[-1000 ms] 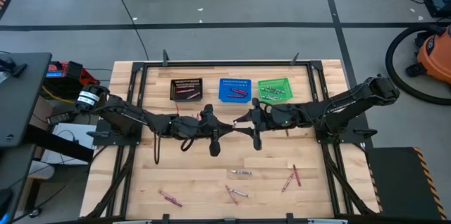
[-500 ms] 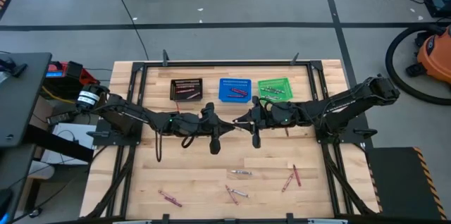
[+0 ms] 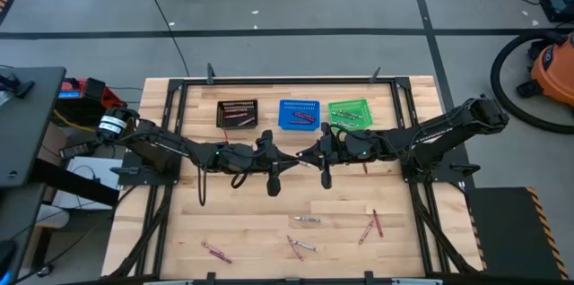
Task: Sort crayons
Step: Put the white crayon into the green bin
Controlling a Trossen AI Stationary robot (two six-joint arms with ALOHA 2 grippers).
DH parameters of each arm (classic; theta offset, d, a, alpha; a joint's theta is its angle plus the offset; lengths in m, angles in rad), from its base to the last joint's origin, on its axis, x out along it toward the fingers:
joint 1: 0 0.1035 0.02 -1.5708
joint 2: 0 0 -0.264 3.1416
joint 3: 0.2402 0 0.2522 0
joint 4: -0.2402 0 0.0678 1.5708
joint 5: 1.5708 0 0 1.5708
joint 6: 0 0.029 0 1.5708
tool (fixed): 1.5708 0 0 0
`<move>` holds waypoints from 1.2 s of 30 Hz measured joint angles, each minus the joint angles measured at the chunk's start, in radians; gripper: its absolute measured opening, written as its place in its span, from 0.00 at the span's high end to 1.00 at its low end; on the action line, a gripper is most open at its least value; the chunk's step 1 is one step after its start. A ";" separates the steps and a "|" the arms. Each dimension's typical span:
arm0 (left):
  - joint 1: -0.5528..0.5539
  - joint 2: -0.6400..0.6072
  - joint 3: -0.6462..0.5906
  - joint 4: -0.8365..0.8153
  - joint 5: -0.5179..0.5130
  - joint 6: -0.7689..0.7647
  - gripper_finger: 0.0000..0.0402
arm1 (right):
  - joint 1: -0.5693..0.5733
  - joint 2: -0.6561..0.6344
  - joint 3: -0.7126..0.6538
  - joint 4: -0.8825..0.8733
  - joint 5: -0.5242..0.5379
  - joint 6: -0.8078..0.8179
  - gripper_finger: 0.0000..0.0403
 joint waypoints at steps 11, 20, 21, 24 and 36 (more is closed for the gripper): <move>0.000 -0.065 0.000 -0.071 -0.005 0.016 0.71 | 0.000 0.001 0.000 -0.071 0.120 -0.017 0.91; -0.004 -0.126 0.000 -0.288 -0.005 -0.054 0.70 | -0.032 0.001 0.000 -0.275 0.305 -0.026 0.91; -0.004 -0.126 0.000 -0.304 -0.005 -0.060 0.70 | -0.039 0.001 0.000 -0.302 0.320 -0.025 0.91; -0.007 -0.126 0.000 -0.354 -0.005 -0.065 0.70 | -0.069 0.001 0.000 -0.378 0.354 -0.017 0.91; -0.007 -0.125 0.000 -0.436 -0.005 -0.094 0.70 | -0.268 0.001 0.000 -0.662 0.373 0.009 0.91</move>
